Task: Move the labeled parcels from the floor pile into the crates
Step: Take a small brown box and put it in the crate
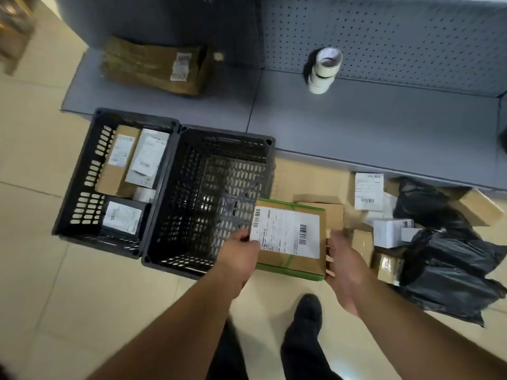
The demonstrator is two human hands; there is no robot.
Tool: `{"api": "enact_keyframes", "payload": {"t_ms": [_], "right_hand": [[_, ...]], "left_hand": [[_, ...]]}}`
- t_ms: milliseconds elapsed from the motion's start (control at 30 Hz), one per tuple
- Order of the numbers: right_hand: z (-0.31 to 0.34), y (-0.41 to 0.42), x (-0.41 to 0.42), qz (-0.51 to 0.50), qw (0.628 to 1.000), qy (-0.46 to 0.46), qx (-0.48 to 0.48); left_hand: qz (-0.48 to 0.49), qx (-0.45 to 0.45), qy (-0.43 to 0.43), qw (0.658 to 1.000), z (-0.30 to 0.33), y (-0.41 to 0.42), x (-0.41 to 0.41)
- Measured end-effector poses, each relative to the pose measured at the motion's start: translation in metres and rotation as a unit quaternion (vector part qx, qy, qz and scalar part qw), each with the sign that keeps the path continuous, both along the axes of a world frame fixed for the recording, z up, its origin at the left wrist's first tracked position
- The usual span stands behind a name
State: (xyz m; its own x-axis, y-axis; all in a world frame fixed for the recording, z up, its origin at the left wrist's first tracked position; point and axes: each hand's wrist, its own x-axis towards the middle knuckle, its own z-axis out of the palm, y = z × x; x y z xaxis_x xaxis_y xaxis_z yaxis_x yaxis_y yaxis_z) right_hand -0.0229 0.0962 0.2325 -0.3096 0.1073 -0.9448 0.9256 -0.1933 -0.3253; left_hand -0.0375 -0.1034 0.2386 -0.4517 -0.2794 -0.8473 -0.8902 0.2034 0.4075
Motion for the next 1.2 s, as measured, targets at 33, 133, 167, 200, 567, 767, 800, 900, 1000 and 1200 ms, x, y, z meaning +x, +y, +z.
{"api": "enact_keyframes", "payload": {"t_ms": [33,133,167,200,567,767,800,900,1000,1200], "right_hand": [[0.000,-0.011,0.002,-0.002,1.000,0.000,0.002],[0.002,-0.049,0.009,0.012,1.000,0.001,0.013],[0.003,-0.062,0.012,0.021,1.000,0.002,0.013],[0.004,-0.076,0.016,0.029,1.000,0.002,0.012],[0.013,-0.241,0.039,0.059,0.998,0.011,0.013],[0.012,-0.326,0.031,0.059,0.998,0.006,-0.010],[0.010,-0.338,0.028,0.066,0.998,0.005,-0.017],[0.004,-0.367,0.016,0.097,0.995,0.009,-0.027],[-0.002,-0.391,0.001,0.108,0.994,0.003,-0.024],[-0.003,-0.434,-0.028,0.146,0.988,-0.010,-0.043]], "left_hand": [[0.010,0.009,-0.005,1.000,0.000,-0.011,0.004],[0.048,0.016,-0.010,0.999,-0.001,-0.049,0.018],[0.066,0.016,-0.012,0.998,-0.002,-0.063,0.022],[0.081,0.018,-0.015,0.996,-0.002,-0.078,0.028],[0.107,0.040,-0.001,0.993,0.003,-0.247,0.070],[0.111,0.025,0.023,0.993,0.002,-0.334,0.068],[0.115,0.021,0.025,0.993,0.001,-0.345,0.066],[0.137,0.015,0.030,0.990,0.000,-0.372,0.058],[0.137,0.005,0.028,0.990,0.000,-0.393,0.048],[0.082,0.005,0.009,0.997,0.008,-0.436,0.024]]}}
